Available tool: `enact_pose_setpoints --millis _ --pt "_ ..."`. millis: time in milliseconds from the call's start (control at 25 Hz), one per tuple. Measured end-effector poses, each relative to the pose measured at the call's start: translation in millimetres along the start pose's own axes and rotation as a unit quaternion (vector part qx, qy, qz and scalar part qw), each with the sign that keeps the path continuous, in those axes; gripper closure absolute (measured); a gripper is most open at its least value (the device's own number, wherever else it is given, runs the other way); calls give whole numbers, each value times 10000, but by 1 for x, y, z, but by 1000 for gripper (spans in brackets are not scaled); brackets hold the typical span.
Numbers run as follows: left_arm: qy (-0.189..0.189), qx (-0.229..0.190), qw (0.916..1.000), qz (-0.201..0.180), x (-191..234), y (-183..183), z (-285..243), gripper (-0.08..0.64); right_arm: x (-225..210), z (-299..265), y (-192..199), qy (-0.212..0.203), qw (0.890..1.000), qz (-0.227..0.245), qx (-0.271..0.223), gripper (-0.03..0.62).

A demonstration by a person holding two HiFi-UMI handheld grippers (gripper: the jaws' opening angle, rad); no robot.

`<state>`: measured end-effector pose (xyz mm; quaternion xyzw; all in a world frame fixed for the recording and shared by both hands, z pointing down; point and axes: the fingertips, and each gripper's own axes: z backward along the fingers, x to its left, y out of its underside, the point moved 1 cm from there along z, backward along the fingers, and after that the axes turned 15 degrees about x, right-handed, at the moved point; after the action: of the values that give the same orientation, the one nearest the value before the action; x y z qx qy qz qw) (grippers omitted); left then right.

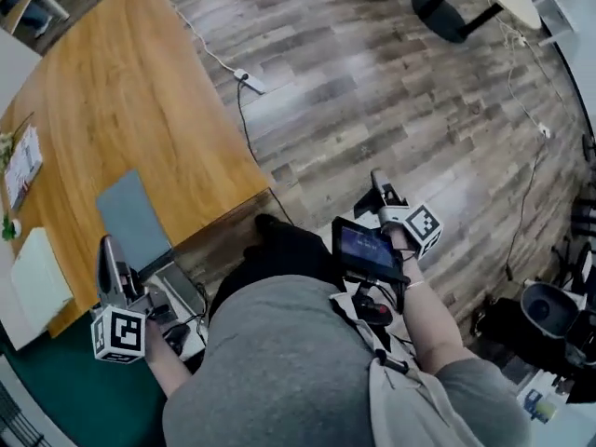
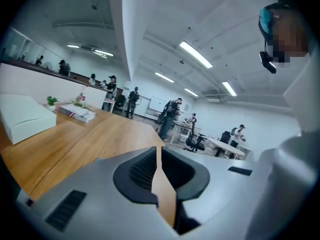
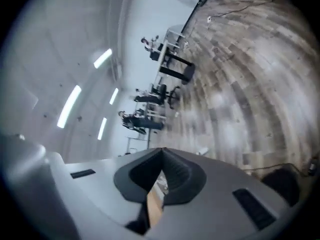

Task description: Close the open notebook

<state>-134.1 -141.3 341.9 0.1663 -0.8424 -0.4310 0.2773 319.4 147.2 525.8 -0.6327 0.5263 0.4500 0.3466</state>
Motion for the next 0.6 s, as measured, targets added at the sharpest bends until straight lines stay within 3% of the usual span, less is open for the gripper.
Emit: enact_pose_setpoints --millis 80,160,360,600 --pt "235 -82 9996 -101 -13 -9 -13 529 39 2 -25 -471 9977 470 -154 586" --pt "467 -59 9988 -118 -19 -11 -33 531 59 2 -32 -644 9937 891 -207 586" --pt "907 298 9949 -316 -44 2 -67 531 59 12 -36 -579 9920 1038 -424 587" --pt "889 411 9938 -520 -46 9 -71 531 61 8 -34 -447 9905 1272 -286 587"
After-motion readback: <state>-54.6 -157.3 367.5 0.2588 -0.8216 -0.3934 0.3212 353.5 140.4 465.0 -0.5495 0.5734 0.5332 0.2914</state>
